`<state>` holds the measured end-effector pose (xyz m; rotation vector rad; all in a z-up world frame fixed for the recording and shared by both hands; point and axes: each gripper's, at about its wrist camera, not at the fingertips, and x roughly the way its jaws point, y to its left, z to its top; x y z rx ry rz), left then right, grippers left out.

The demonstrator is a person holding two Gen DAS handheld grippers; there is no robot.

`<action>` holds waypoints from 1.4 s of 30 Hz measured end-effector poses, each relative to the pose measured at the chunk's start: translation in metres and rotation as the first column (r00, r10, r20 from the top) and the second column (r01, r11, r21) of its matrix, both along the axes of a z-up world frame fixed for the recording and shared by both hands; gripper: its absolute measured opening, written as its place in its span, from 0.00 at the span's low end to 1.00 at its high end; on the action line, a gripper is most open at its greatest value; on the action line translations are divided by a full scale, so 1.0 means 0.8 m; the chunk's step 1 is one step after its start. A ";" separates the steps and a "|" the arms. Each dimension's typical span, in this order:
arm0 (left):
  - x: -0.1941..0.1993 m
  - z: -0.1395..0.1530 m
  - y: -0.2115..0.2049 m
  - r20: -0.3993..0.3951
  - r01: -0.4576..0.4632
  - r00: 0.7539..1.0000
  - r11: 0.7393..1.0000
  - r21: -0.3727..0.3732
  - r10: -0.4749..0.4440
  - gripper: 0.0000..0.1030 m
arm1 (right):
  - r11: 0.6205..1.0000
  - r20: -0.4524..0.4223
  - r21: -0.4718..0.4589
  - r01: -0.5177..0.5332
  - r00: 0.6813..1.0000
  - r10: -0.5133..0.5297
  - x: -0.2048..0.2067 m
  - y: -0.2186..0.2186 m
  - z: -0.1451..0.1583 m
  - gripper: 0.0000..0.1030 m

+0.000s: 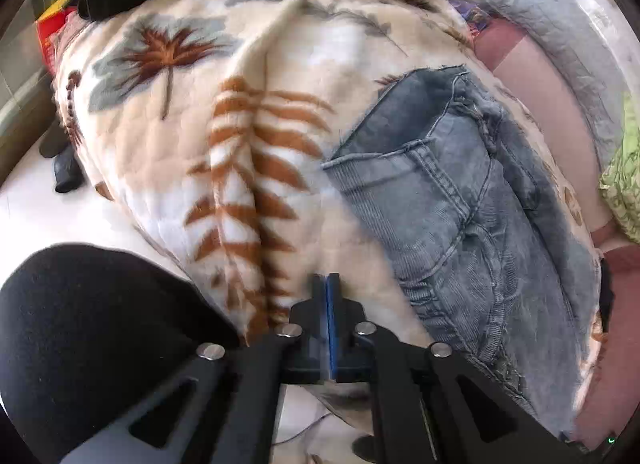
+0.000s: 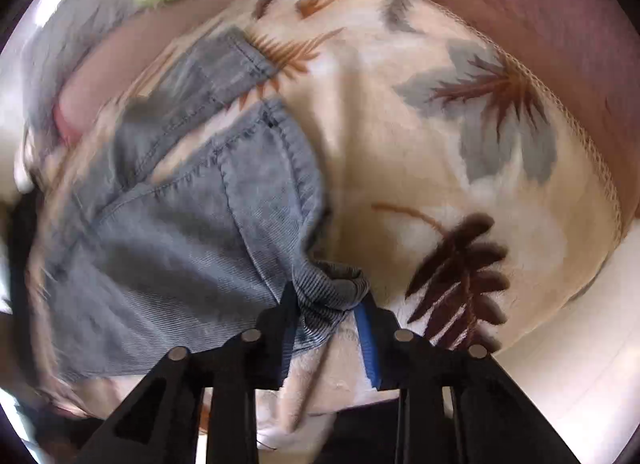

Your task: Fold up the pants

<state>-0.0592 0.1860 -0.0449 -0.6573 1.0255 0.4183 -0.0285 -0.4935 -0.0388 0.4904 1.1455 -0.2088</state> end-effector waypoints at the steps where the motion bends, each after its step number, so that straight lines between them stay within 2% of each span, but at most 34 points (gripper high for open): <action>1: -0.002 0.015 -0.001 0.039 0.006 0.999 1.000 0.021 -0.007 0.05 | 0.998 0.017 -0.053 0.018 1.000 -0.017 -0.003 -0.003 0.011 0.72; 2: -0.002 0.028 -0.001 0.061 0.000 0.998 0.999 0.033 -0.002 0.12 | 0.993 0.074 -0.107 0.058 0.996 -0.050 -0.011 -0.009 0.029 0.75; 4: -0.002 0.057 -0.002 0.128 0.001 0.992 0.998 0.065 -0.010 0.53 | 0.992 0.144 -0.095 0.079 0.988 -0.064 -0.018 -0.016 0.049 0.75; 6: 0.002 0.089 -0.008 0.222 0.014 0.974 0.994 0.111 -0.039 0.62 | 0.997 0.202 -0.037 0.061 0.978 -0.053 -0.018 -0.015 0.063 0.75; 7: 0.009 0.105 -0.016 0.262 0.045 0.961 0.987 0.155 -0.085 0.62 | 0.998 0.221 -0.027 0.049 0.974 -0.042 -0.016 -0.009 0.068 0.75; 9: 0.029 0.122 -0.031 0.295 0.133 0.934 0.964 0.229 -0.199 0.62 | 1.000 0.259 0.005 -0.016 0.966 0.014 -0.001 0.007 0.073 0.75; 11: 0.046 0.119 -0.038 0.301 0.191 0.919 0.956 0.222 -0.254 0.62 | 0.995 0.272 0.070 -0.072 0.961 0.050 0.016 0.017 0.067 0.75; 13: 0.070 0.095 -0.042 0.237 0.240 0.932 0.957 0.163 -0.274 0.62 | 0.986 0.225 0.123 -0.112 0.971 0.083 0.034 0.026 0.042 0.75; 14: 0.067 0.081 -0.043 0.198 0.257 0.937 0.953 0.160 -0.286 0.62 | 0.987 0.116 0.113 -0.113 0.988 0.100 0.048 0.029 0.012 0.75; 15: 0.083 0.045 -0.044 0.064 0.295 0.949 0.943 0.151 -0.307 0.62 | 0.990 0.037 0.096 -0.101 0.995 0.098 0.055 0.028 -0.009 0.74; 16: 0.093 0.009 -0.044 -0.059 0.326 0.945 0.939 0.106 -0.322 0.59 | 0.990 0.026 0.097 -0.106 0.994 0.104 0.057 0.028 -0.021 0.74; 18: 0.087 0.009 -0.049 -0.030 0.349 0.936 0.918 0.190 -0.350 0.60 | 0.991 0.033 0.038 -0.130 0.991 0.129 0.055 0.040 -0.002 0.73; 19: 0.084 0.018 -0.059 -0.064 0.377 0.925 0.892 0.249 -0.373 0.60 | 0.990 0.047 0.025 -0.136 0.990 0.135 0.054 0.043 0.007 0.73; 21: 0.083 0.031 -0.064 -0.052 0.386 0.921 0.883 0.266 -0.387 0.60 | 0.987 0.133 -0.033 -0.156 0.978 0.159 0.058 0.048 0.037 0.74; 23: 0.087 0.047 -0.070 0.001 0.401 0.908 0.870 0.287 -0.419 0.60 | 0.986 0.160 -0.121 -0.117 0.978 0.136 0.079 0.040 0.051 0.74; 26: 0.104 0.038 -0.081 -0.024 0.432 0.895 0.853 0.294 -0.445 0.60 | 0.978 0.106 -0.176 -0.113 0.985 0.133 0.121 0.030 0.036 0.74; 27: 0.111 0.032 -0.082 -0.041 0.440 0.893 0.851 0.286 -0.448 0.60 | 0.971 0.040 -0.182 -0.153 0.986 0.163 0.142 0.031 0.017 0.71; 28: 0.116 0.017 -0.082 -0.072 0.449 0.891 0.852 0.269 -0.447 0.61 | 0.966 -0.030 -0.163 -0.201 0.980 0.199 0.159 0.035 -0.006 0.60; 29: 0.118 0.010 -0.079 -0.069 0.448 0.892 0.852 0.270 -0.447 0.62 | 0.957 -0.083 -0.169 -0.236 0.971 0.225 0.166 0.037 -0.021 0.24; 31: 0.117 0.006 -0.076 -0.058 0.444 0.891 0.838 0.317 -0.450 0.72 | 0.917 -0.099 -0.270 -0.294 0.956 0.278 0.167 0.057 -0.018 0.19; 32: 0.116 0.004 -0.074 -0.062 0.444 0.891 0.836 0.324 -0.449 0.75 | 0.878 -0.087 -0.361 -0.313 0.949 0.303 0.163 0.074 -0.005 0.19; 34: 0.113 -0.001 -0.068 -0.049 0.434 0.896 0.847 0.306 -0.441 0.81 | 0.825 -0.050 -0.487 -0.288 0.952 0.303 0.158 0.086 0.012 0.19; 36: 0.111 0.000 -0.065 -0.040 0.430 0.897 0.850 0.303 -0.439 0.81 | 0.837 -0.069 -0.475 -0.272 0.960 0.273 0.167 0.082 -0.004 0.19; 37: 0.112 -0.001 -0.070 -0.050 0.432 0.897 0.843 0.321 -0.440 0.82 | 0.829 -0.090 -0.492 -0.267 0.962 0.257 0.169 0.084 -0.020 0.21; 38: 0.114 0.002 -0.071 -0.059 0.433 0.896 0.838 0.331 -0.440 0.82 | 0.785 -0.106 -0.556 -0.272 0.960 0.258 0.170 0.089 -0.039 0.24; 40: 0.118 0.011 -0.074 -0.078 0.442 0.893 0.830 0.341 -0.443 0.82 | 0.743 -0.092 -0.610 -0.274 0.956 0.278 0.164 0.102 -0.037 0.25; 41: 0.119 0.016 -0.073 -0.080 0.447 0.890 0.826 0.343 -0.449 0.82 | 0.765 -0.089 -0.579 -0.282 0.955 0.285 0.160 0.098 -0.025 0.32; 42: 0.121 0.024 -0.071 -0.071 0.449 0.888 0.822 0.349 -0.455 0.82 | 0.799 -0.067 -0.534 -0.275 0.957 0.284 0.159 0.092 -0.017 0.46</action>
